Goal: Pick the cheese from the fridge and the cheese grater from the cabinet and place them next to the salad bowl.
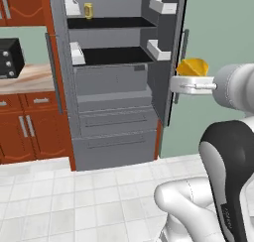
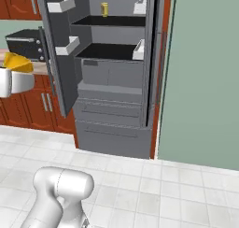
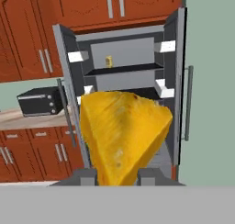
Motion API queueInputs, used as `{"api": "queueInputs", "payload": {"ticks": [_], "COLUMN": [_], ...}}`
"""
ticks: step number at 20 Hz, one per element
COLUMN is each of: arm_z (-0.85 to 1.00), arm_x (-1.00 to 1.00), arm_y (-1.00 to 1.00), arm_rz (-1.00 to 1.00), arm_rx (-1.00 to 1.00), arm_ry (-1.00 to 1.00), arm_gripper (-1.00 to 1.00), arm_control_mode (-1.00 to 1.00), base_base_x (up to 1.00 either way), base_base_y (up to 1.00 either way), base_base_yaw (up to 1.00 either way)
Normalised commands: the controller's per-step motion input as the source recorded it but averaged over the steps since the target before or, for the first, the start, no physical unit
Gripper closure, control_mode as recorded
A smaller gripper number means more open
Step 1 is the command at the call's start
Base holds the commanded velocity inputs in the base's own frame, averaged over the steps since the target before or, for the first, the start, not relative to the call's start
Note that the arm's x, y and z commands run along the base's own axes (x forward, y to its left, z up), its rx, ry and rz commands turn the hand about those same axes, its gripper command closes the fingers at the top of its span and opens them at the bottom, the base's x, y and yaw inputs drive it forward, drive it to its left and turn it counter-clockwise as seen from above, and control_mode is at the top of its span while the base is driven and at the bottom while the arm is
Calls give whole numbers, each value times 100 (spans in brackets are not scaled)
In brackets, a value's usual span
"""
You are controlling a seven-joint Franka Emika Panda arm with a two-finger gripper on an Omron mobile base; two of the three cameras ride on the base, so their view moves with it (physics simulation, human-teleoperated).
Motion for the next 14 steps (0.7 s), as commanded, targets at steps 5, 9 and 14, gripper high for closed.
{"api": "queueInputs", "payload": {"ticks": [5,9,14], "arm_z": [0,0,0], "arm_x": [0,0,0], "arm_y": [0,0,0], "arm_rz": [0,0,0], "arm_rx": [0,0,0], "arm_ry": [0,0,0], "arm_gripper": [100,100,100], "arm_control_mode": [100,100,100], "base_base_x": [-47,-30,-4], "base_base_y": [77,100,38], "base_base_yaw": [5,8,42]}}
